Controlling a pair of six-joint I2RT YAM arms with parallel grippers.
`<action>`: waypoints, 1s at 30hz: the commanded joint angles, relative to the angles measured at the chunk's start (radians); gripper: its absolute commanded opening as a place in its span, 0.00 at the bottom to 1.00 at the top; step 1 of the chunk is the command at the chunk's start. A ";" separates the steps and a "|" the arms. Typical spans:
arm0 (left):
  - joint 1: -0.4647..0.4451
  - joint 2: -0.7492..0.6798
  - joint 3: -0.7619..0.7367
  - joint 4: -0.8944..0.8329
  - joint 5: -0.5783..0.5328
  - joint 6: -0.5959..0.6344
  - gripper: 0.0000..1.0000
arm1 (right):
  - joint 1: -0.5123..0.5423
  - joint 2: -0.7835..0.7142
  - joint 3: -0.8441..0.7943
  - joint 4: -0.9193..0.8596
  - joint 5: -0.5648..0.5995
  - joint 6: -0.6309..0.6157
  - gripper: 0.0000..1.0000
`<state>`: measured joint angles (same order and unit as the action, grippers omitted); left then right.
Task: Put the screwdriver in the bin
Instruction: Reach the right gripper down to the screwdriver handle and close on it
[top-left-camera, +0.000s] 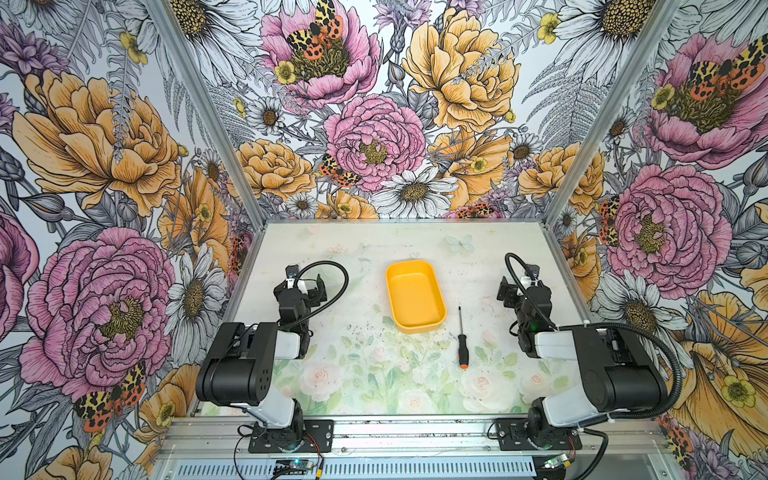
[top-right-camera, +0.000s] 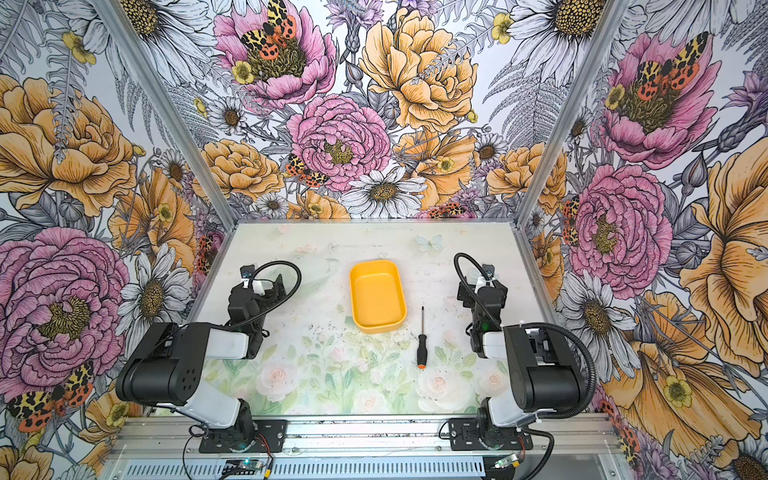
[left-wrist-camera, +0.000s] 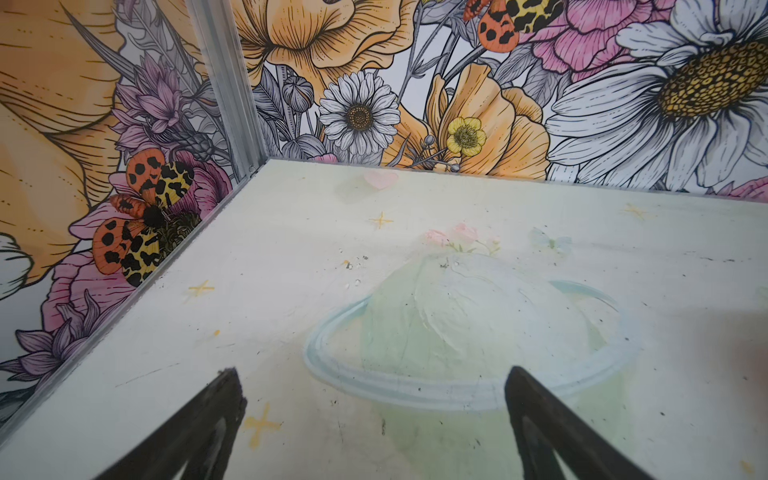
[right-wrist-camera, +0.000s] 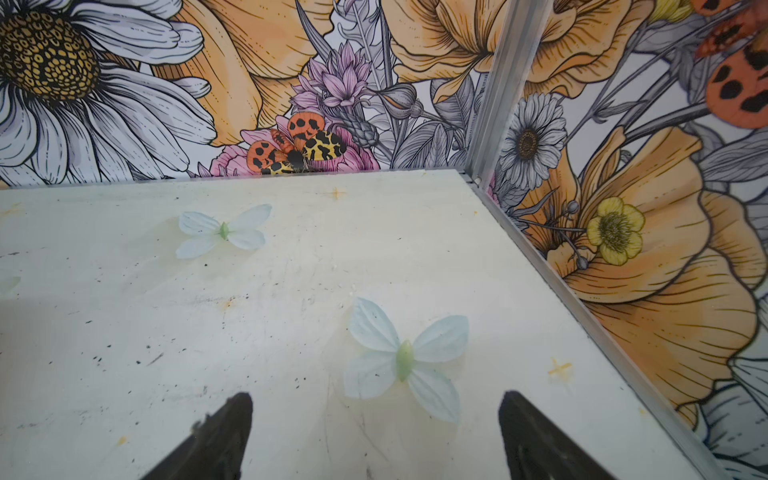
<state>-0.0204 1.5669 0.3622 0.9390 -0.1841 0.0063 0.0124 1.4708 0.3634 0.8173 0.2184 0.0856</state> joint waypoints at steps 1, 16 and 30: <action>0.002 -0.027 0.006 0.019 -0.053 -0.011 0.99 | 0.034 -0.148 0.048 -0.149 0.087 -0.012 0.94; -0.231 -0.444 0.164 -0.701 0.036 -0.237 0.99 | 0.281 -0.426 0.305 -1.205 -0.163 0.405 0.84; -0.337 -0.355 0.150 -0.784 0.114 -0.407 0.99 | 0.646 -0.314 0.184 -1.238 -0.049 0.610 0.75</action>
<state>-0.3462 1.2110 0.5301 0.1734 -0.0910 -0.3580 0.6220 1.1324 0.5575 -0.4107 0.1211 0.6292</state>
